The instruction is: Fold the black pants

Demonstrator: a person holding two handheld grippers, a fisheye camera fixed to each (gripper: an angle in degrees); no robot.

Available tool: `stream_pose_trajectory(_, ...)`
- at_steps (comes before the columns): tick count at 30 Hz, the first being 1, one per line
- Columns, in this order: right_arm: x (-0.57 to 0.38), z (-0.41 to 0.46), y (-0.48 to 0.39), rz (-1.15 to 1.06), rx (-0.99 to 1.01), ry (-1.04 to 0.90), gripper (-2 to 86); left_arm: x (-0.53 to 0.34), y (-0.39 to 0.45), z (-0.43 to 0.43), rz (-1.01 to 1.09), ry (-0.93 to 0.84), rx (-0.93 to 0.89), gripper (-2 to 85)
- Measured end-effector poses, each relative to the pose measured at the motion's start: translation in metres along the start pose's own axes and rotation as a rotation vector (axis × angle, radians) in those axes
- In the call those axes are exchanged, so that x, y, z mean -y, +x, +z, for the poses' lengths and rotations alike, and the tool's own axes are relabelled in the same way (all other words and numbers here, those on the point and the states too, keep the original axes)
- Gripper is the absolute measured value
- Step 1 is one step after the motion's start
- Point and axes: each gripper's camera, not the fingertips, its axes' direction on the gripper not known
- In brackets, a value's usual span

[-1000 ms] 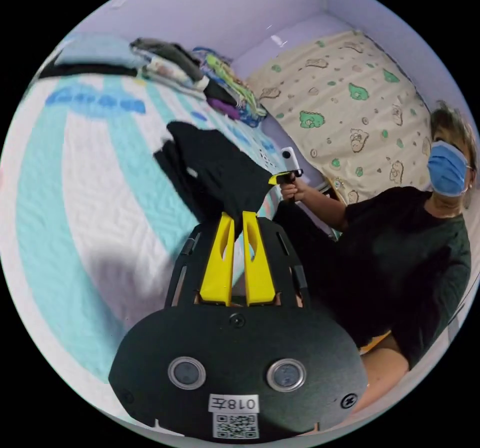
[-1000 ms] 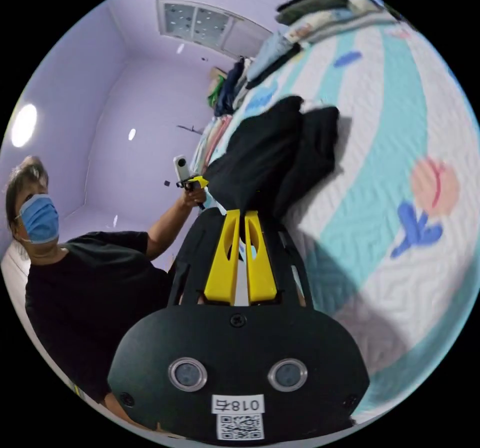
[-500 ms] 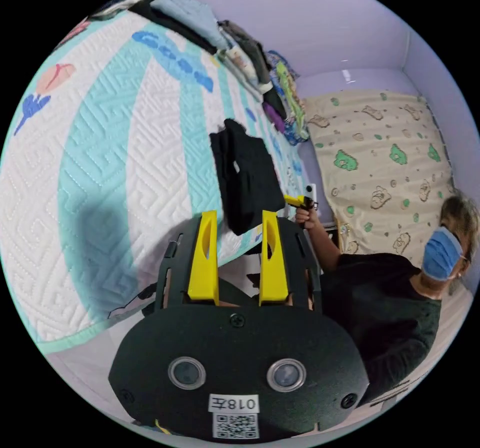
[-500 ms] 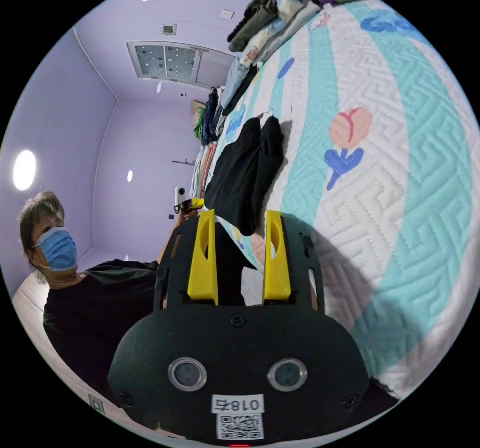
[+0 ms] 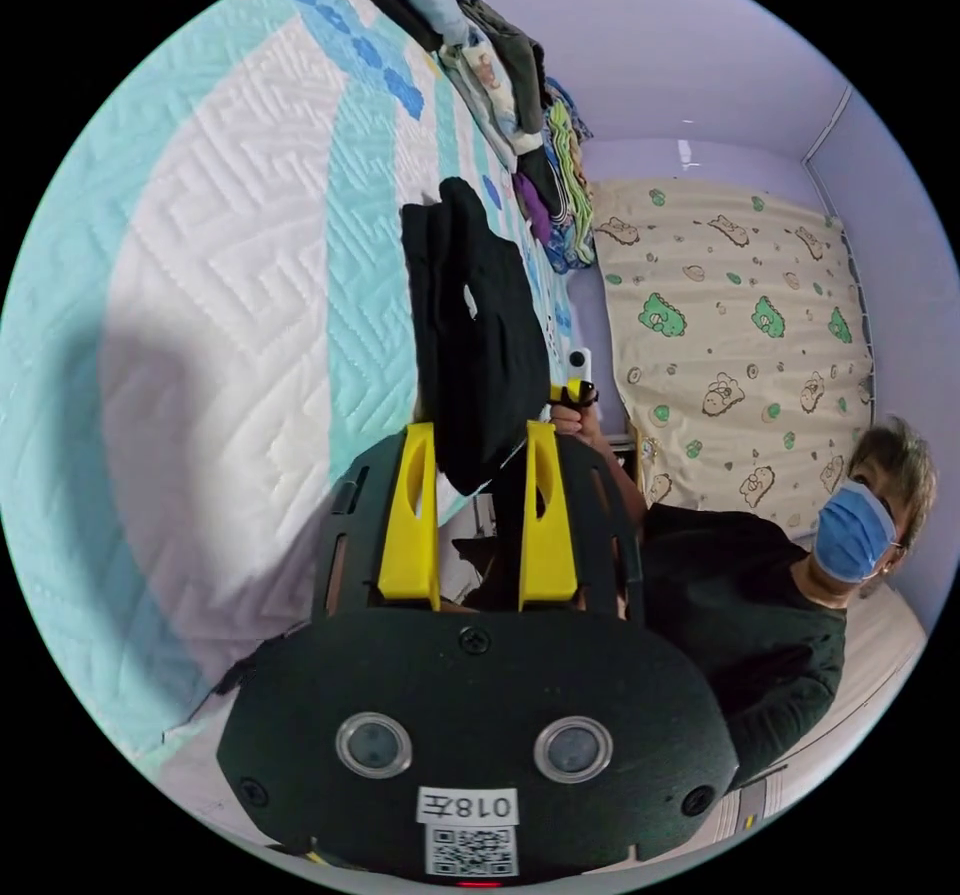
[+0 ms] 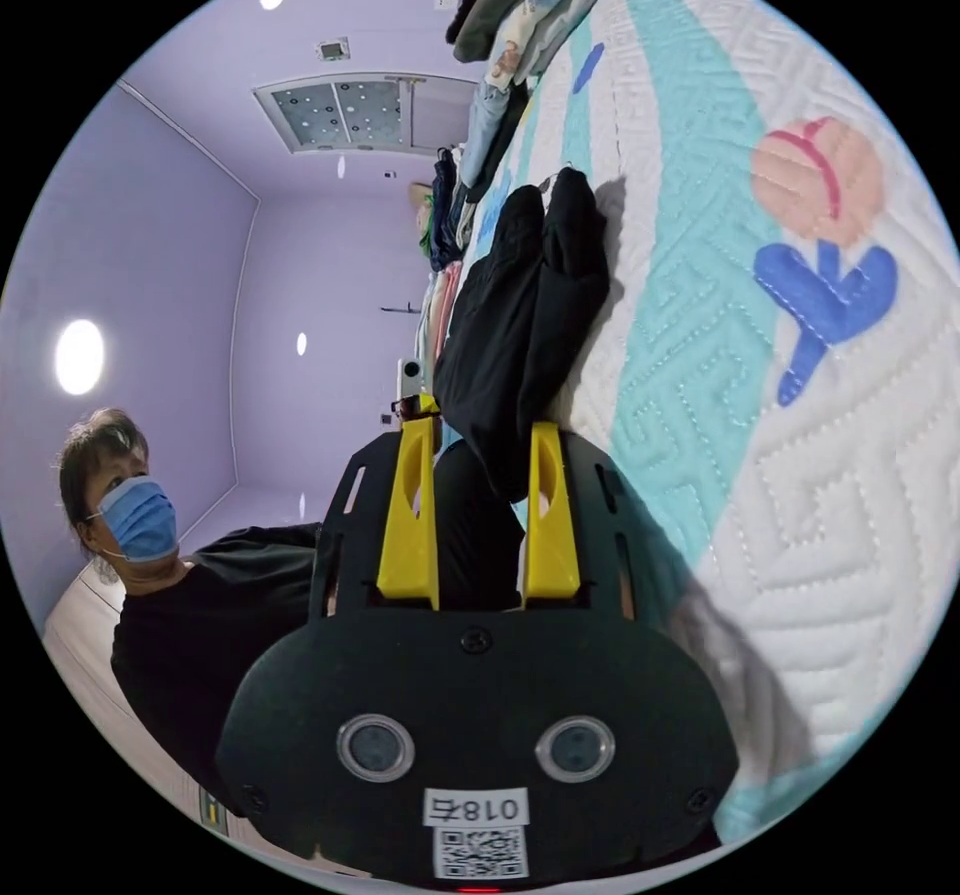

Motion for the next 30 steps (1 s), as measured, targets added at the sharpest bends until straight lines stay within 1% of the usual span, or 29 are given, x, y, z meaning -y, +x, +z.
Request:
stream_pose_trajectory(2, 0.000, 0.001, -0.005, -0.002, -0.041, -0.016, 9.7, 0.001, -0.007, -0.003, -0.016, 0.013, -0.003, 8.3)
stream_pose_trajectory(3, -0.002, -0.001, -0.009, -0.002, -0.078, -0.013, 6.5, 0.000, -0.009, -0.005, -0.018, 0.022, -0.008, 7.5)
stream_pose_trajectory(6, -0.007, -0.003, -0.029, -0.040, -0.087, -0.002, 2.8, -0.007, -0.005, -0.015, -0.004, 0.084, -0.020, 5.1)
stream_pose_trajectory(11, -0.009, -0.018, -0.091, -0.177, -0.023, 0.027, 1.1, -0.016, 0.049, -0.059, 0.133, 0.196, -0.050, 4.4)
stream_pose_trajectory(15, 0.017, -0.021, -0.137, -0.258, 0.003, 0.024, 0.7, -0.005, 0.082, -0.099, 0.201, 0.253, -0.048, 4.3)
stream_pose_trajectory(18, 0.066, -0.013, -0.147, -0.262, 0.029, 0.019, 0.6, 0.033, 0.084, -0.136, 0.213, 0.283, -0.042, 4.2)
stream_pose_trajectory(19, 0.078, -0.011, -0.149, -0.265, 0.031, 0.018, 0.6, 0.057, 0.081, -0.154, 0.215, 0.293, -0.030, 4.1)
stream_pose_trajectory(21, 0.138, -0.006, -0.163, -0.311, 0.017, 0.039, 0.5, 0.100, 0.085, -0.184, 0.248, 0.314, 0.008, 4.0)
stream_pose_trajectory(22, 0.153, -0.006, -0.170, -0.333, 0.011, 0.050, 0.5, 0.132, 0.092, -0.207, 0.288, 0.335, 0.035, 4.0)
stream_pose_trajectory(26, 0.260, -0.006, -0.224, -0.563, -0.050, 0.150, 0.6, 0.239, 0.122, -0.286, 0.466, 0.428, 0.148, 4.3)
stream_pose_trajectory(27, 0.287, -0.001, -0.232, -0.614, -0.076, 0.168, 0.6, 0.253, 0.121, -0.296, 0.481, 0.443, 0.162, 4.3)
stream_pose_trajectory(30, 0.350, 0.024, -0.215, -0.682, -0.196, 0.199, 0.8, 0.315, 0.082, -0.328, 0.476, 0.503, 0.199, 4.7)
